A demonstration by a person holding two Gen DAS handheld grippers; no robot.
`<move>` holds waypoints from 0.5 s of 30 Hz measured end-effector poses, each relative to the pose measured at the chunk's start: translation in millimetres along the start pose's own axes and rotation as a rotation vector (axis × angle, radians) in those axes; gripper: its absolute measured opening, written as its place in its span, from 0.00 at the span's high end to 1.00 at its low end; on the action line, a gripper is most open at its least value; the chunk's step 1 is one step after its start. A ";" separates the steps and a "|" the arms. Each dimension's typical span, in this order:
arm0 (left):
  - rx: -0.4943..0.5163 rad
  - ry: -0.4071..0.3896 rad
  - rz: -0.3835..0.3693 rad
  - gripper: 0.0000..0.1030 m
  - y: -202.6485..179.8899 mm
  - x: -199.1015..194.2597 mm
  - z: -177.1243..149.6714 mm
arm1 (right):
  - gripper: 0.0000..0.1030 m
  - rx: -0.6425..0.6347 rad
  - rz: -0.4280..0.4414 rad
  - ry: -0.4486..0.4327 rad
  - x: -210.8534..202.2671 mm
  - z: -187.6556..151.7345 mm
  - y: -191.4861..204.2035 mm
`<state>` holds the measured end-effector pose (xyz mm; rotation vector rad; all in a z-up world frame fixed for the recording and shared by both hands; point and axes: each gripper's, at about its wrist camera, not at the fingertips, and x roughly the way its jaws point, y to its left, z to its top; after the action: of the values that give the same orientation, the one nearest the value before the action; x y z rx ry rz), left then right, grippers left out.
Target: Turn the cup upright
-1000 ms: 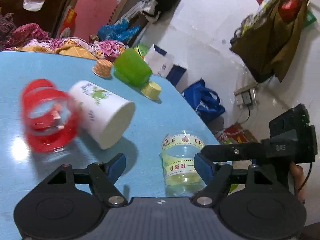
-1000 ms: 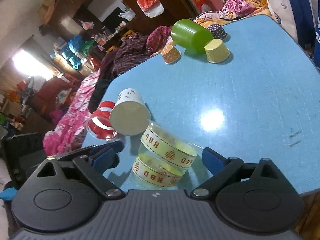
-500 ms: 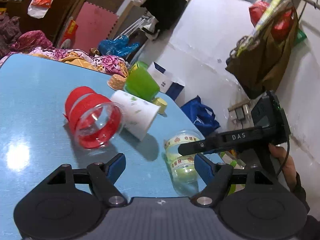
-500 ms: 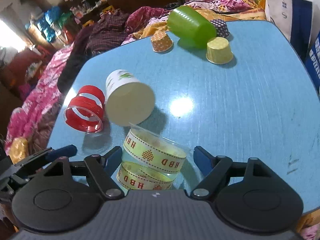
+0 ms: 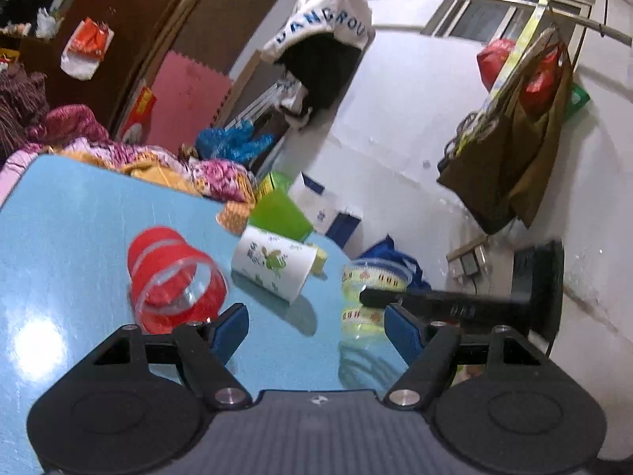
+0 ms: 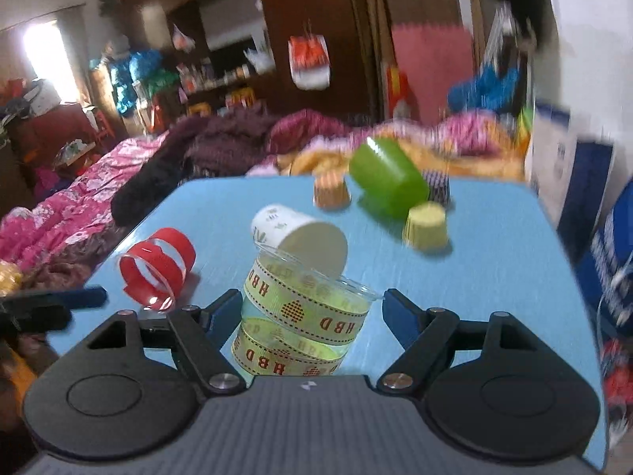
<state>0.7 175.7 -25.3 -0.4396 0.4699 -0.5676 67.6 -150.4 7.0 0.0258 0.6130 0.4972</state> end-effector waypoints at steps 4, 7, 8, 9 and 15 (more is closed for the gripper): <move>-0.003 -0.052 -0.001 0.24 -3.4 -4.3 0.9 | 0.24 -0.093 -0.034 -0.124 5.1 -18.1 14.9; 0.002 -0.074 0.004 0.24 -6.8 -5.8 1.9 | 0.24 -0.150 -0.041 -0.197 9.2 -32.8 26.5; 0.005 -0.081 0.005 0.24 -7.2 -7.1 1.1 | 0.24 -0.167 -0.042 -0.227 7.0 -37.3 31.6; 0.008 -0.087 0.009 0.24 -8.3 -7.7 0.9 | 0.24 -0.192 -0.042 -0.266 4.9 -42.6 36.6; 0.028 -0.106 0.032 0.24 -14.5 -8.2 -3.4 | 0.24 -0.372 -0.119 -0.443 0.5 -66.3 64.6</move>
<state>-13.1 168.7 -18.2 -0.4320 0.3666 -0.5166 2.7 -101.2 -36.9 -0.2466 0.0823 0.4647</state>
